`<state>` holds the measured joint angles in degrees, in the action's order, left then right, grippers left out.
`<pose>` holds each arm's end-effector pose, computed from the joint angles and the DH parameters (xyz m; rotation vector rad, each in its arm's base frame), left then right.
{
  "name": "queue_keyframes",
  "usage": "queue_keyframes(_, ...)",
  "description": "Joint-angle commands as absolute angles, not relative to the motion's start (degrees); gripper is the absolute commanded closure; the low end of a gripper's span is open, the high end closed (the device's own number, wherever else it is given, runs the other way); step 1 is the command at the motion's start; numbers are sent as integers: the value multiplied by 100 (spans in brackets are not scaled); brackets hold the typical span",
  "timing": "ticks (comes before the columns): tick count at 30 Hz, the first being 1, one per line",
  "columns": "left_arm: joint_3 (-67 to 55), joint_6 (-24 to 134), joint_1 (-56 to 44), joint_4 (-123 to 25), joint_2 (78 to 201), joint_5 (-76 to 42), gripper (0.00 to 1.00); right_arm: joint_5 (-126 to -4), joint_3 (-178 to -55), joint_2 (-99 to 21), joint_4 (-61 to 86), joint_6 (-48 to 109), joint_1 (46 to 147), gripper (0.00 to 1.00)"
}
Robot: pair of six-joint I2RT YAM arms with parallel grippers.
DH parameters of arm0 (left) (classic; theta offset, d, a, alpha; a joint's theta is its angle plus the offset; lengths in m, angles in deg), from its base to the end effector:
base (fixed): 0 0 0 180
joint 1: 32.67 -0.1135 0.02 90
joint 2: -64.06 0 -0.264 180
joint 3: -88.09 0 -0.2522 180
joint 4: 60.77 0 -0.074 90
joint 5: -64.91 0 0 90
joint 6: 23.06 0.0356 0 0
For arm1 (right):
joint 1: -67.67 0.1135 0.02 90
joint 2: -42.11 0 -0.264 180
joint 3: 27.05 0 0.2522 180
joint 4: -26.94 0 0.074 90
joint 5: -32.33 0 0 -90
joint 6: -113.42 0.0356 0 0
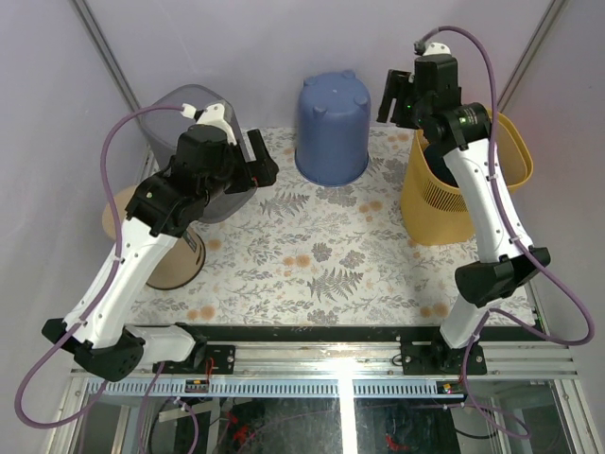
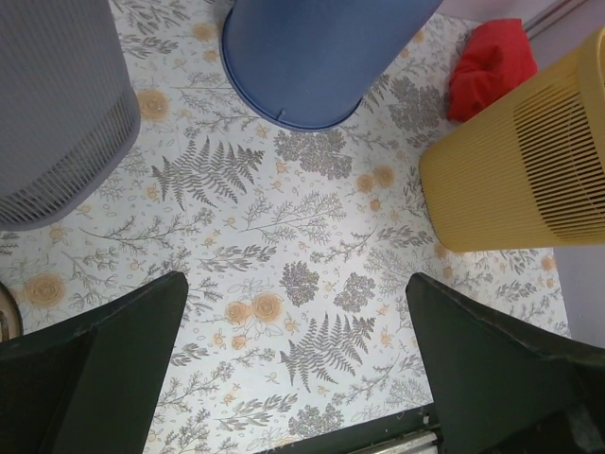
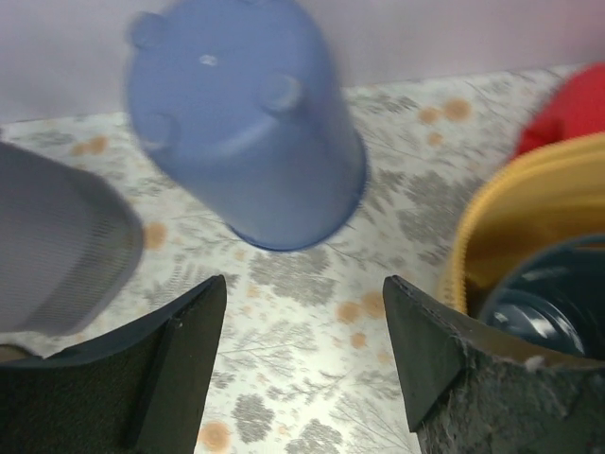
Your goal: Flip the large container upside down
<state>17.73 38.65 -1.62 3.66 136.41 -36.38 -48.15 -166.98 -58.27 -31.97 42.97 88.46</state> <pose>0.2071 -0.1165 0.4682 -0.0748 2.0628 -0.4463 0.3433 0.1240 0.4976 0.0922 1.9144 0.3179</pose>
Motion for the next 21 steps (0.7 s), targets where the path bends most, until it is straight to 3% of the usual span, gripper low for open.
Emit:
queue_keyframes(1,1666,4122,-208,-142,13694,-3332,0,-4242,-16362,-5445,-3646,4201,8449,26)
queue_keyframes(21,1399,4167,-518,-431,13913,-2649,0,-4676,-15146,-5148,-3637,4299,7250,29)
